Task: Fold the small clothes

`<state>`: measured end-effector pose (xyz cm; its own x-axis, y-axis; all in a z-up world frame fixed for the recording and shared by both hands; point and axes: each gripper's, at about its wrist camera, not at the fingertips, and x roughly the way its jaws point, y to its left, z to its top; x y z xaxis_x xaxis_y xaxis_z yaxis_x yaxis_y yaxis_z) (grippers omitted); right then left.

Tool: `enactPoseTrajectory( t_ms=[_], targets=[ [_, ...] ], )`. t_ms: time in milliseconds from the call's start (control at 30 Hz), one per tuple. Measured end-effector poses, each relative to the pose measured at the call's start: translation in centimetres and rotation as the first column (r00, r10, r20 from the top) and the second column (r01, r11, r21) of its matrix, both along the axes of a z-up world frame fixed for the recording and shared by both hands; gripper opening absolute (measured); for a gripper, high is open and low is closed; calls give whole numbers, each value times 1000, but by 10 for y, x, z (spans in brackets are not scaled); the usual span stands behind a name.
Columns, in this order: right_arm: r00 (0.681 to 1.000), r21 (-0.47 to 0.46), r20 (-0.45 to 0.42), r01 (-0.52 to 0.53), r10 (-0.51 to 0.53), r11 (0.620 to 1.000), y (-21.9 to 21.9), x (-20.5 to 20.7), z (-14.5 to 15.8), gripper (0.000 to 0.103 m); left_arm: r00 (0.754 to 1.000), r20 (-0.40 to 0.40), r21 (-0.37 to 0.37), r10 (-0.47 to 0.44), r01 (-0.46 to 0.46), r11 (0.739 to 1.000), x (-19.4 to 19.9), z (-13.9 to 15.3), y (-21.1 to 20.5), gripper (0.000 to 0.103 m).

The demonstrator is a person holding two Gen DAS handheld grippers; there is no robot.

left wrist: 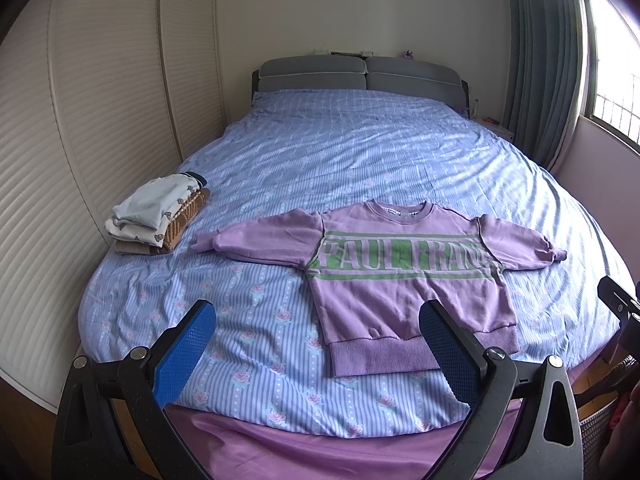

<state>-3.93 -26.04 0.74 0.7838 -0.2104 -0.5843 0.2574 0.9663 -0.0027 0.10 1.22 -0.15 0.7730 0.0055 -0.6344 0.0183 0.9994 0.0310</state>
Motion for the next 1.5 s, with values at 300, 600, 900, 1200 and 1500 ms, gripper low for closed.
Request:
enactPoseTrajectory(
  t_ms=[300, 600, 900, 1200, 1500],
  targets=[
    [1000, 0, -1, 1, -1, 1000, 0, 0, 0, 102, 1000, 1, 0, 1, -1, 1000, 0, 0, 1, 103],
    [1000, 11, -7, 14, -14, 1000, -8, 7, -8, 102, 1000, -1, 21, -14, 14, 1000, 10, -2, -17, 103],
    [998, 32, -12, 54, -53, 998, -39, 29, -17, 102, 999, 22, 33, -36, 35, 999, 44, -4, -56, 103],
    [989, 43, 34, 142, -143, 989, -103, 70, -31, 102, 991, 63, 26, -114, 113, 993, 107, -15, -129, 103],
    [965, 135, 71, 242, -253, 961, -197, 123, -68, 98, 981, 91, 4, -171, 172, 985, 180, -56, -225, 103]
  ],
)
